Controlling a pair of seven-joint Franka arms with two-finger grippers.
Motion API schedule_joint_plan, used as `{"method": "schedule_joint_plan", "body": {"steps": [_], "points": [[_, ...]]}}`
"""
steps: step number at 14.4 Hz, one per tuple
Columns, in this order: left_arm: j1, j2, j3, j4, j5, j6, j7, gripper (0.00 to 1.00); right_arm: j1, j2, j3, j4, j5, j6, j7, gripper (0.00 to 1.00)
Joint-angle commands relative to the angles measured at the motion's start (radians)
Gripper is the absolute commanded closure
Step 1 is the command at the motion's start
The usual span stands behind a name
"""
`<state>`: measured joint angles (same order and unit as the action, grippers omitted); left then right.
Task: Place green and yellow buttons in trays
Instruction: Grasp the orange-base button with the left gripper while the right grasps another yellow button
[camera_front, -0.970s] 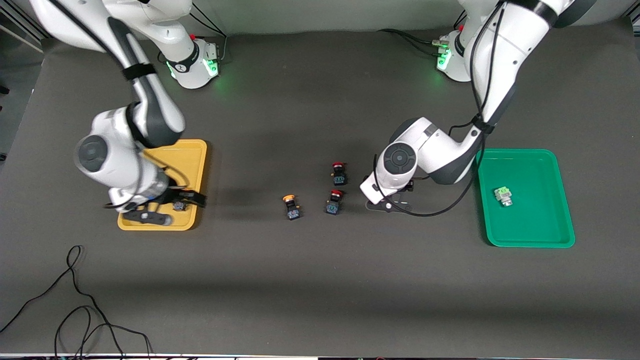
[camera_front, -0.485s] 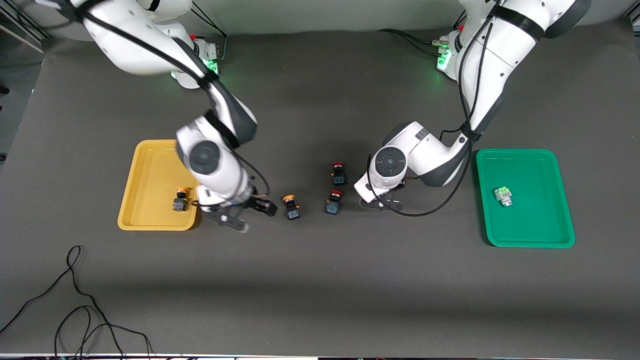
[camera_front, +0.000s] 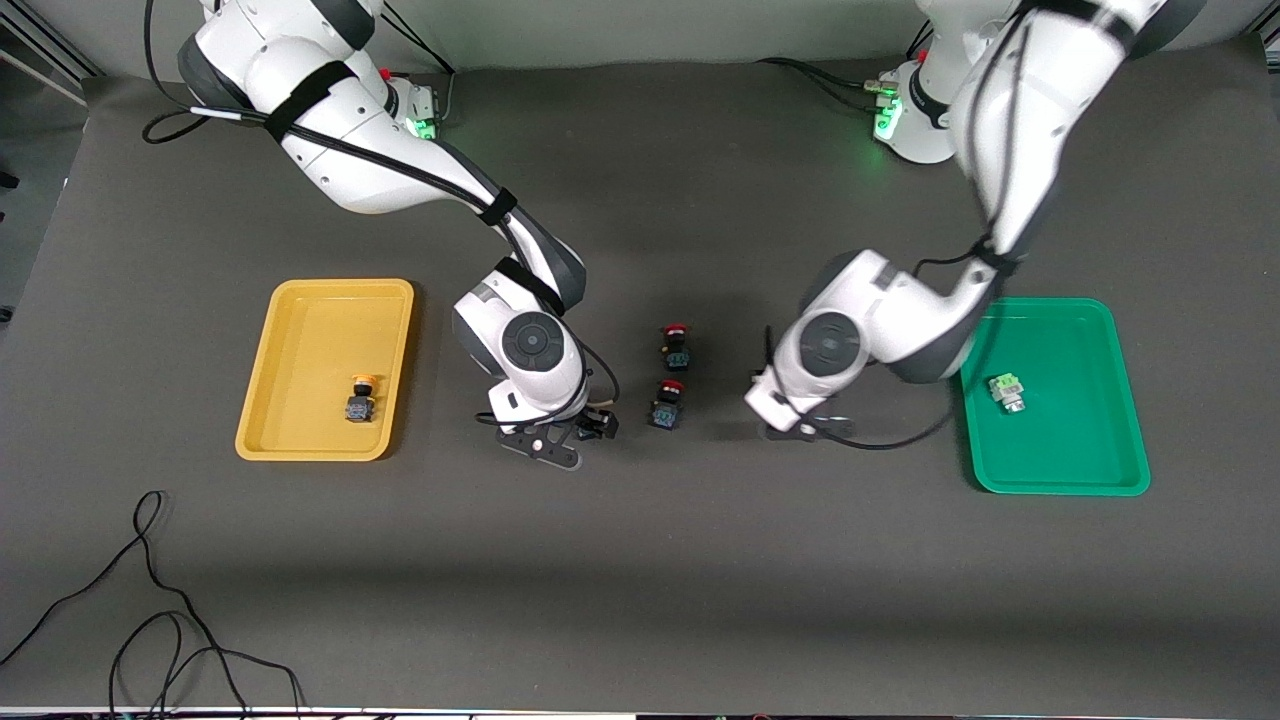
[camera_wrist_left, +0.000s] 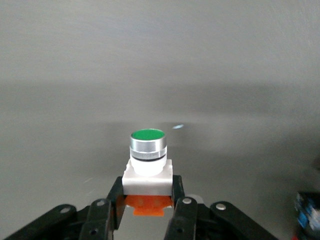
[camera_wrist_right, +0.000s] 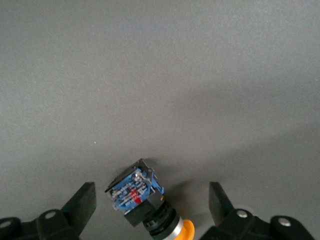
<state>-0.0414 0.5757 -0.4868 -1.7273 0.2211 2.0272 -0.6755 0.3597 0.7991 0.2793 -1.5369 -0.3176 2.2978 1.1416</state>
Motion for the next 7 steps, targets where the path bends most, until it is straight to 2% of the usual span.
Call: {"method": "schedule_joint_plan", "body": {"steps": [1,3,4,7], "points": [[0.176,-0.157,-0.009,-0.001,-0.095,-0.171,0.162,0.80,0.015,0.003,-0.009,0.023,-0.027,-0.015,0.014,0.00],[0.323,-0.191,-0.004,-0.001,-0.088,-0.261,0.325,0.80,0.015,0.009,-0.011,0.017,-0.040,-0.005,-0.021,0.02],[0.389,-0.191,0.002,-0.008,-0.071,-0.263,0.421,0.80,0.015,0.015,-0.011,0.017,-0.040,0.006,-0.032,0.02],[0.561,-0.150,0.005,-0.012,0.088,-0.236,0.568,0.80,0.018,0.034,-0.011,0.008,-0.044,0.048,-0.034,0.01]]}}
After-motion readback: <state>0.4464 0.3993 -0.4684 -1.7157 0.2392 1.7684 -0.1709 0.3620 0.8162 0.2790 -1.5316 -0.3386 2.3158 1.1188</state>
